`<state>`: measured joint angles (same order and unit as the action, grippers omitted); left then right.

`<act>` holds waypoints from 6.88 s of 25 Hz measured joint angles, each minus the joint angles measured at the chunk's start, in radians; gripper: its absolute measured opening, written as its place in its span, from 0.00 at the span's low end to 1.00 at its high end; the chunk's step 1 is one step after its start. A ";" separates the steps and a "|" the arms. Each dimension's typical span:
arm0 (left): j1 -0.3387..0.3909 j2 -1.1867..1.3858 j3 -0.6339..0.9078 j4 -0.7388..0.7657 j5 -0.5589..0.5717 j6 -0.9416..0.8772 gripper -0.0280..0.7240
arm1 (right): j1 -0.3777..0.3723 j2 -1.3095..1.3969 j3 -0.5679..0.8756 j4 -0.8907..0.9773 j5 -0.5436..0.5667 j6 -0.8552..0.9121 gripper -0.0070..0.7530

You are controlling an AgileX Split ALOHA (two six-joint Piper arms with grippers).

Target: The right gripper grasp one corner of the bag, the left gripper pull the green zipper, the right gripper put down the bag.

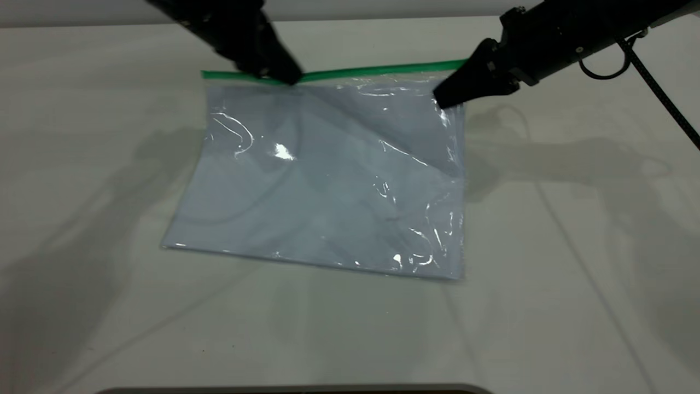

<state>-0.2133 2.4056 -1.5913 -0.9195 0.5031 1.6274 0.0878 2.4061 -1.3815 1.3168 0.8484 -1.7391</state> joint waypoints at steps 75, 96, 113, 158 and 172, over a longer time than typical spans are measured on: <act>0.182 -0.236 0.003 0.057 0.115 -0.172 0.53 | 0.004 -0.007 0.001 -0.004 -0.288 0.026 0.74; 0.182 -0.838 0.006 0.392 0.421 -0.747 0.54 | 0.053 -0.820 0.003 -0.899 0.144 1.180 0.69; 0.182 -1.113 0.134 0.642 0.665 -1.176 0.54 | 0.053 -1.323 0.297 -1.249 0.386 1.585 0.59; 0.182 -2.424 1.102 0.790 0.643 -1.422 0.54 | -0.033 -2.133 0.902 -1.271 0.256 1.712 0.59; 0.216 -2.424 1.102 0.790 0.643 -1.422 0.54 | -0.043 -2.423 0.902 -1.264 0.277 1.712 0.58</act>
<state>0.0028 -0.0183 -0.4893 -0.1299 1.1466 0.2057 0.0450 -0.0165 -0.4798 0.0530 1.1252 -0.0273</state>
